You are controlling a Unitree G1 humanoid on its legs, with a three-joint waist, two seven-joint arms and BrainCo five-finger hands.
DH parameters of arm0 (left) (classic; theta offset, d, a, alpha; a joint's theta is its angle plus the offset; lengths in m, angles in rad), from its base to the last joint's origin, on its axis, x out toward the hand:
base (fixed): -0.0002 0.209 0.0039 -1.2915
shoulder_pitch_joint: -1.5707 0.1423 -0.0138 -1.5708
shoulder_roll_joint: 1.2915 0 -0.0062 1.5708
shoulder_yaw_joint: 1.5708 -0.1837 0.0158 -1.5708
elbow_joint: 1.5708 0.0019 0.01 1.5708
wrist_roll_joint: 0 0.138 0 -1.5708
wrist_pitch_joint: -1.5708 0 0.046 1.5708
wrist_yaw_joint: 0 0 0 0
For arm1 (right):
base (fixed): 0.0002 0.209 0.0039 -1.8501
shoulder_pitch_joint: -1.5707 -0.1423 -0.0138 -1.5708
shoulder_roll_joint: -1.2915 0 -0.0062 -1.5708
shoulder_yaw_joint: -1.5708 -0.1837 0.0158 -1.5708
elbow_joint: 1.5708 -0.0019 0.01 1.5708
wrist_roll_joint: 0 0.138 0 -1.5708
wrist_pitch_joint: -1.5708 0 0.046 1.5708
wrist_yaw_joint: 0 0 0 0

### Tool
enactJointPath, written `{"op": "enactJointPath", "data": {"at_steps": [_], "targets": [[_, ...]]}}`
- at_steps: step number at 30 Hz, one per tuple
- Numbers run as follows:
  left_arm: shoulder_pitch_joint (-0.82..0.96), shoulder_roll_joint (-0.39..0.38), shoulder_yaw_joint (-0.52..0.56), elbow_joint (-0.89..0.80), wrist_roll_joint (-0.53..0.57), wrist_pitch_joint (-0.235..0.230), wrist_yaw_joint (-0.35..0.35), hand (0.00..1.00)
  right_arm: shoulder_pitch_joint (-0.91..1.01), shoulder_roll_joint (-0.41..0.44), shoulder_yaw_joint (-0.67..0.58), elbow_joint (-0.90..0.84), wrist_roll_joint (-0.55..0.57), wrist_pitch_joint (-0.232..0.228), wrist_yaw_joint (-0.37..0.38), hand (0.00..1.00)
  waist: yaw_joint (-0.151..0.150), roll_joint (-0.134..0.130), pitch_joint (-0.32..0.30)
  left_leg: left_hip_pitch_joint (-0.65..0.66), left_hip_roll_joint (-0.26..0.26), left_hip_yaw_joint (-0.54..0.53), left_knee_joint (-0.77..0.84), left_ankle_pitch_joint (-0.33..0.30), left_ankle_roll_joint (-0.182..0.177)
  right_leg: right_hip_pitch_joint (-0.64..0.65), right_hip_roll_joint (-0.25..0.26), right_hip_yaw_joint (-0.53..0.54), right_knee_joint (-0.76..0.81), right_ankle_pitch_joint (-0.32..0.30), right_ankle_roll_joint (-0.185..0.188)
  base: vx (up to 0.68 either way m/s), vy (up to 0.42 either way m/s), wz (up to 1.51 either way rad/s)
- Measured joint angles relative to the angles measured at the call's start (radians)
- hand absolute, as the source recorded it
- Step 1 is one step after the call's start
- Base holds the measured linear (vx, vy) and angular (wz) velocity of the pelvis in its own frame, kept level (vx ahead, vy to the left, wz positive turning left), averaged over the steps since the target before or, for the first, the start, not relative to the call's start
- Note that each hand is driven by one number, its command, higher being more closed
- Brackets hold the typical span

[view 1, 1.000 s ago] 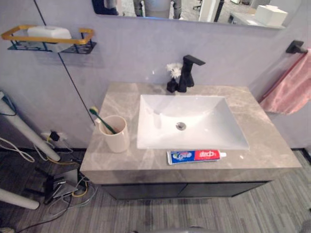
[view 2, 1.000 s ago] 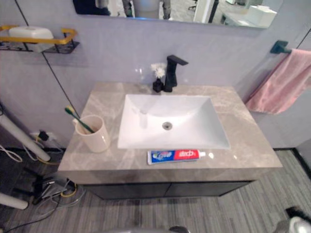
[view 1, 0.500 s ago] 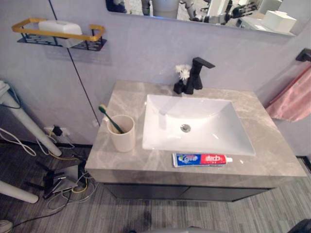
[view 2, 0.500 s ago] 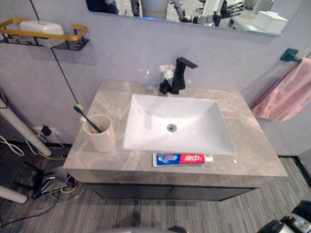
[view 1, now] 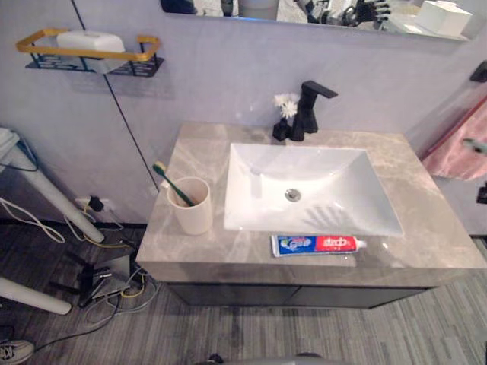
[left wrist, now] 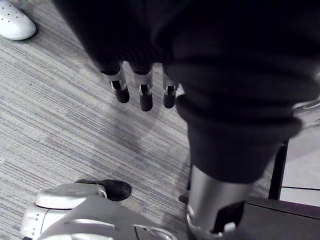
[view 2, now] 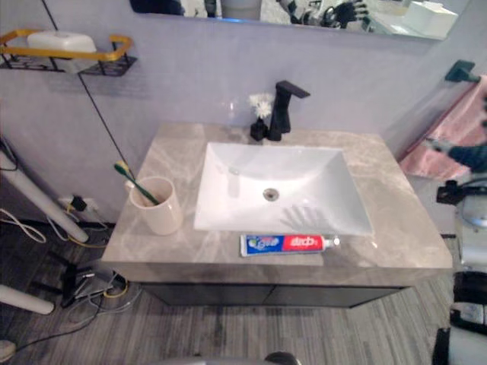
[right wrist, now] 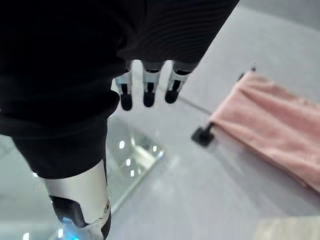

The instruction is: Organize washtable

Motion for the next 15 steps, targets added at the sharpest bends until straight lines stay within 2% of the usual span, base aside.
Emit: {"op": "enactJointPath", "data": {"at_steps": [2, 5, 9, 11, 15], "targets": [[0.001, 0.004, -0.014, -0.002, 0.0, -0.007, -0.017, 0.0, -0.006, -0.074, 0.096, -0.022, -0.007, -0.007, 0.073, 0.0, 0.0, 0.0, 0.01, -0.006, -0.003, 0.001, 0.0, 0.004, 0.003, -0.001, 0.0, 0.0, -0.012, 0.005, 0.008, 0.0, 0.0, 0.0], [0.01, 0.007, -0.024, -0.016, 0.0, -0.014, -0.025, 0.0, -0.006, -0.101, 0.144, -0.069, -0.018, -0.029, 0.13, 0.0, -0.003, -0.012, 0.03, -0.007, -0.003, 0.002, 0.0, 0.007, 0.003, -0.003, 0.0, 0.0, -0.014, 0.007, 0.011, -0.01, -0.003, -0.01], [0.012, 0.02, -0.055, -0.02, -0.001, -0.022, -0.035, 0.0, -0.006, -0.147, 0.217, -0.128, -0.037, -0.051, 0.181, 0.0, 0.001, -0.019, 0.038, -0.01, -0.002, 0.014, 0.0, 0.007, 0.003, -0.006, 0.004, 0.011, -0.028, 0.02, 0.007, -0.01, -0.001, -0.08], [0.006, 0.025, -0.057, -0.024, -0.001, -0.023, -0.039, 0.0, -0.006, -0.181, 0.247, -0.162, -0.038, -0.069, 0.208, 0.0, 0.014, -0.018, 0.04, -0.016, -0.001, 0.025, 0.0, 0.007, 0.004, -0.021, 0.007, 0.029, -0.029, 0.029, -0.001, 0.01, 0.008, -0.18], [-0.009, 0.049, -0.081, -0.027, -0.001, -0.023, -0.042, 0.0, -0.006, -0.224, 0.279, -0.187, -0.038, -0.077, 0.238, 0.0, 0.02, -0.035, 0.048, -0.016, 0.002, 0.033, 0.002, 0.006, 0.004, -0.026, 0.011, 0.038, -0.029, 0.033, -0.006, 0.0, -0.007, -0.07]]}}
